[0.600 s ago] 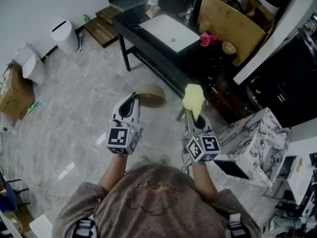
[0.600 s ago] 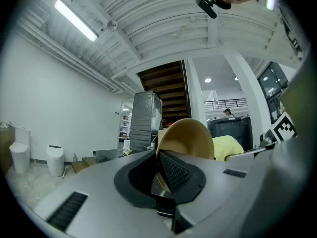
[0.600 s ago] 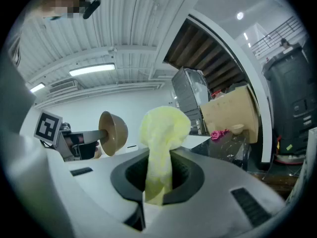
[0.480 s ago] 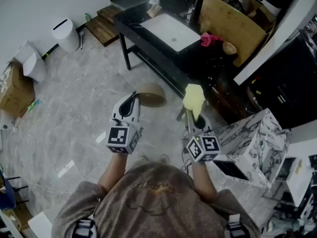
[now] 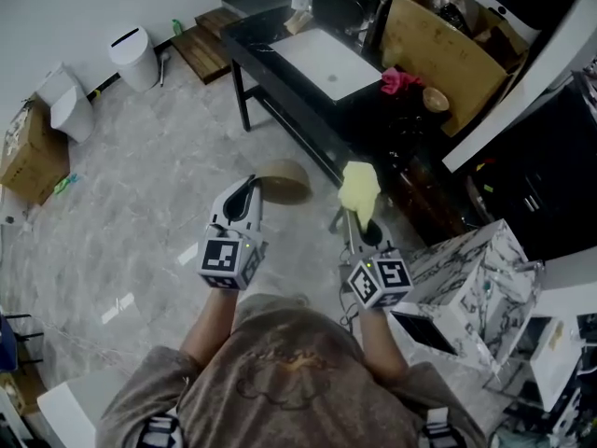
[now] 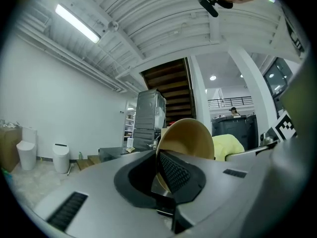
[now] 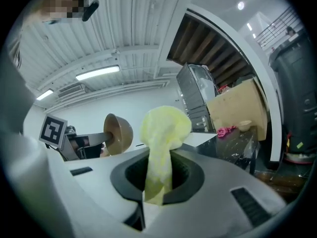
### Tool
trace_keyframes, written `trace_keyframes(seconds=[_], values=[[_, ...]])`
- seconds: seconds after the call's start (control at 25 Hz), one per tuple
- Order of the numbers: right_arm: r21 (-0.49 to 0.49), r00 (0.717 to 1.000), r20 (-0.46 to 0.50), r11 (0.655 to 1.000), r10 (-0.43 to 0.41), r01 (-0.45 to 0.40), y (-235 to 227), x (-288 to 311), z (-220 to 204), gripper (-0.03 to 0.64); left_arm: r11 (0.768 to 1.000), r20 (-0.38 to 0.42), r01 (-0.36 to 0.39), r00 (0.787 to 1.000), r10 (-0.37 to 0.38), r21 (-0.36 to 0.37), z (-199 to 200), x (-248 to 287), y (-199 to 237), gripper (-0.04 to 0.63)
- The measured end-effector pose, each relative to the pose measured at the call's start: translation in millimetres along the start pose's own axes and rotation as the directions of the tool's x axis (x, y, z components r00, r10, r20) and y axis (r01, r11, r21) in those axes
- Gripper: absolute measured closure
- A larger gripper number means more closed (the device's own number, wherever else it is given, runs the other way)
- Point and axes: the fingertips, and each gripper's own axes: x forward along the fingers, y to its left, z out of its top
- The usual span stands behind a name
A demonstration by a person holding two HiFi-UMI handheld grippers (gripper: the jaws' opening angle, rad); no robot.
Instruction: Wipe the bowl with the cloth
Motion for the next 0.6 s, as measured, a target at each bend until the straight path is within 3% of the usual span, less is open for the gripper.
trace_keyframes(seconds=[0.6], values=[[-0.010,1.000,0.015,1.000,-0.008,0.008,-39,53,9,0.589,0.999,0.007,-0.013,1.000,0.013,-0.041,-6,61,19,0.577]])
